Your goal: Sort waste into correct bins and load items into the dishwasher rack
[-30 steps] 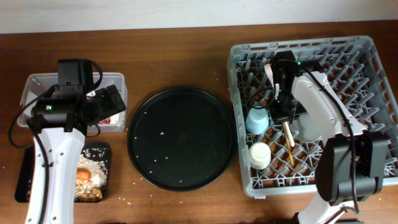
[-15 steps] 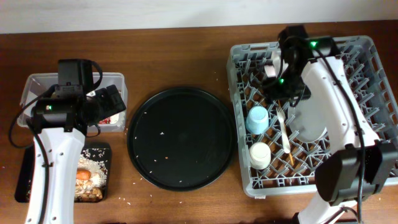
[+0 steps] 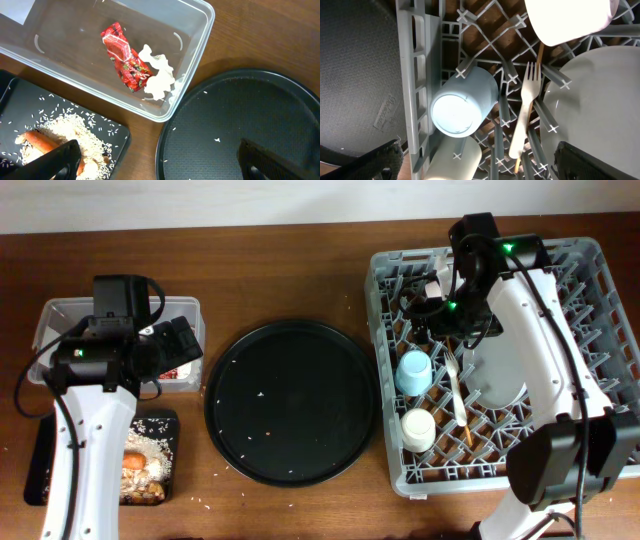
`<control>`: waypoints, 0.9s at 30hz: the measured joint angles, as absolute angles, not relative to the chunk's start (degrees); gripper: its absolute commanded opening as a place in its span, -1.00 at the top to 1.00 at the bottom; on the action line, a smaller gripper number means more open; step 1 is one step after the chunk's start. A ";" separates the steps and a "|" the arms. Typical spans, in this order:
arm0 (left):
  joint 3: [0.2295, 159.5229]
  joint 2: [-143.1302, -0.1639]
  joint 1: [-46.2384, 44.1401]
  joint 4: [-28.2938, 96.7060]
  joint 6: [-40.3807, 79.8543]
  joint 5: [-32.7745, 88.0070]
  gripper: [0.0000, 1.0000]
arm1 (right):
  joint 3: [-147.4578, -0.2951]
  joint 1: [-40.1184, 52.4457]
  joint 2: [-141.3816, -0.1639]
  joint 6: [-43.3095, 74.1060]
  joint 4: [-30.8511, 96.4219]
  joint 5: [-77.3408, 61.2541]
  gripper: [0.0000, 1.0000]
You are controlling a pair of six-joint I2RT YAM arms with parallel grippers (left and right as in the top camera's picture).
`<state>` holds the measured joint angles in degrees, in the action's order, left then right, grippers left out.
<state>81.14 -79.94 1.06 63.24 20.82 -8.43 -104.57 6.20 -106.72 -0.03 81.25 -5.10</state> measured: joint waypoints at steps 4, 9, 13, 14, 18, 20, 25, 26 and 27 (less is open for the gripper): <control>81.14 -79.94 1.06 63.24 20.82 -8.43 -0.98 | -104.57 6.20 -106.72 -0.05 81.25 -5.10 -0.97; 81.14 -79.94 1.06 63.22 20.82 -8.43 -0.99 | -104.53 6.20 -93.51 -0.01 81.23 -5.30 -0.97; 81.14 -79.94 1.06 63.31 20.82 -8.40 -0.98 | -104.79 6.26 -72.01 -0.03 81.41 -5.50 -0.97; 81.14 -79.94 1.06 63.26 20.82 -8.43 -0.98 | -104.84 6.26 -65.28 -0.05 81.47 -5.45 -0.97; 81.14 -79.94 1.06 63.29 20.82 -8.43 -0.98 | -102.28 6.26 -45.67 -0.89 77.01 -4.64 -0.97; 81.21 -79.92 1.06 63.42 20.82 -8.40 -0.98 | -88.90 6.26 -30.63 0.34 63.16 -4.89 -0.97; 81.34 -79.88 1.06 63.24 20.82 -8.43 -0.98 | -42.37 5.21 -5.98 3.53 31.24 -5.48 -0.97; 81.34 -79.88 1.06 63.26 20.82 -8.43 -0.98 | -37.91 5.21 -4.82 4.27 26.30 -5.50 -0.97; 81.34 -79.88 1.06 63.26 20.82 -8.45 -0.98 | -30.87 5.21 -2.90 5.85 18.90 -5.52 -0.97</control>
<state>81.34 -79.88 1.06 63.26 20.82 -8.45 -30.87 5.21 -2.90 5.85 18.90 -5.52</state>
